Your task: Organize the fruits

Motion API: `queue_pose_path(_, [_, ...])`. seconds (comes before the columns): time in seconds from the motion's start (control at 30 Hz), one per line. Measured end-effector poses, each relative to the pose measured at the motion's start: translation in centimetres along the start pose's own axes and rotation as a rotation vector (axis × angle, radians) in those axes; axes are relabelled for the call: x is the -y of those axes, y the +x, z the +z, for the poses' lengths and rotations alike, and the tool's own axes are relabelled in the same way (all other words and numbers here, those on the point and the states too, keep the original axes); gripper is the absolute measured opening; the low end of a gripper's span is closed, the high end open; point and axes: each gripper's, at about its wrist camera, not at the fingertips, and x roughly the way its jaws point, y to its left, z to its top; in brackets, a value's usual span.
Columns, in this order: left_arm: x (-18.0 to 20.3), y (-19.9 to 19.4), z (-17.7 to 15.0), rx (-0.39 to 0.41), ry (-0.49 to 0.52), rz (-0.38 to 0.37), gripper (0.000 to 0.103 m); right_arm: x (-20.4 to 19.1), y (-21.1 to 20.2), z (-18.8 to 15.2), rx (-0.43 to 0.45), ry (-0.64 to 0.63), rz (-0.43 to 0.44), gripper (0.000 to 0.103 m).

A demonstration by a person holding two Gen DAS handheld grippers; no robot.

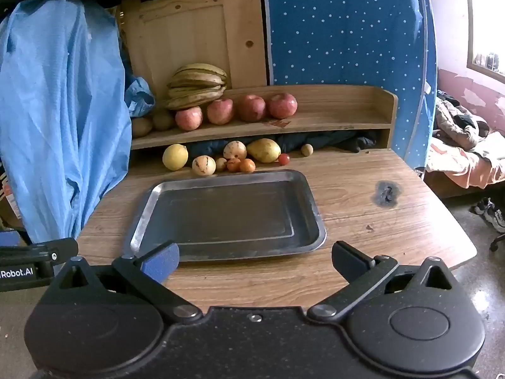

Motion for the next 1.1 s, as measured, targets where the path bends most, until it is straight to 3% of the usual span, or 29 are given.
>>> queue_pose_path(1.1, [0.42, 0.56, -0.11, -0.022, -0.007, 0.003, 0.103, 0.52, 0.46, 0.11, -0.019, 0.007, -0.001, 0.103])
